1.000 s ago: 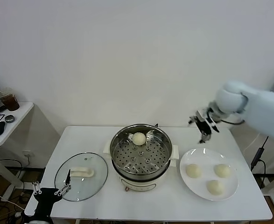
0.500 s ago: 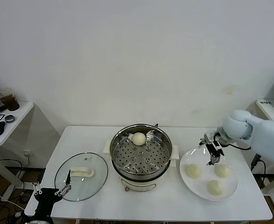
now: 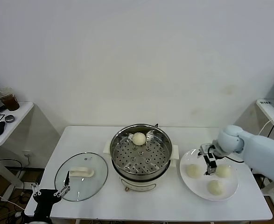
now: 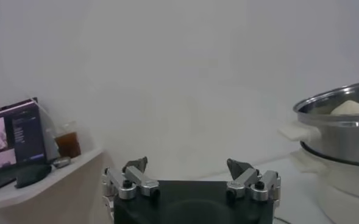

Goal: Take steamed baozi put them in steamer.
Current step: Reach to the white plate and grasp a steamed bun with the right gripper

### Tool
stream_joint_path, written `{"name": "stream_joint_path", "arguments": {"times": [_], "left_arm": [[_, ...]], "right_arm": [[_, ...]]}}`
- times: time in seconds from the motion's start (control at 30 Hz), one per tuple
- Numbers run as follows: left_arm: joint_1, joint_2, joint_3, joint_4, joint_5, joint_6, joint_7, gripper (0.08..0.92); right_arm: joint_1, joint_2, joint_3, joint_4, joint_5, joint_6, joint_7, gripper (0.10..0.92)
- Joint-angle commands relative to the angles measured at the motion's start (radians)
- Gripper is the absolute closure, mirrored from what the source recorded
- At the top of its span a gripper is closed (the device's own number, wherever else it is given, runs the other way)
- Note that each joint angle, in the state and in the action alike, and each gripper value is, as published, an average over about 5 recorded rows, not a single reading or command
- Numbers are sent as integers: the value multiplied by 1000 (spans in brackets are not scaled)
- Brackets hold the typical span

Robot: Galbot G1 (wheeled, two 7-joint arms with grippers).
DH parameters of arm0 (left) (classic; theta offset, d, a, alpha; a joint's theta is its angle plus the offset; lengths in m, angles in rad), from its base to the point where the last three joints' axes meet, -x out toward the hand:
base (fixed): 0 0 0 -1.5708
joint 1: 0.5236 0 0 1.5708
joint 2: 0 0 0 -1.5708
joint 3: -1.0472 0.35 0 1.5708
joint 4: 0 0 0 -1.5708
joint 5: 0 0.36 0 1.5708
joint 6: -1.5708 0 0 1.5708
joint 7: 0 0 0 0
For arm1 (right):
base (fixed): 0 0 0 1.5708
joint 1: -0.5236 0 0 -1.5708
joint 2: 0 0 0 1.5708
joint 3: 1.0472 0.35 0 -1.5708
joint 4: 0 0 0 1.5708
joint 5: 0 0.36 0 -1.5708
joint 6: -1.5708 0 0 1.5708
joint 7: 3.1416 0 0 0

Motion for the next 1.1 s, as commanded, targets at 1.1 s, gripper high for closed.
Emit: {"name": "stream_joint_path", "arguments": {"times": [1.1], "left_arm": [[-1,-5,-2,7,3,-2,-2,177]], "right_arm": [[-132,103,97,-81,-60,-44,43,479]]}}
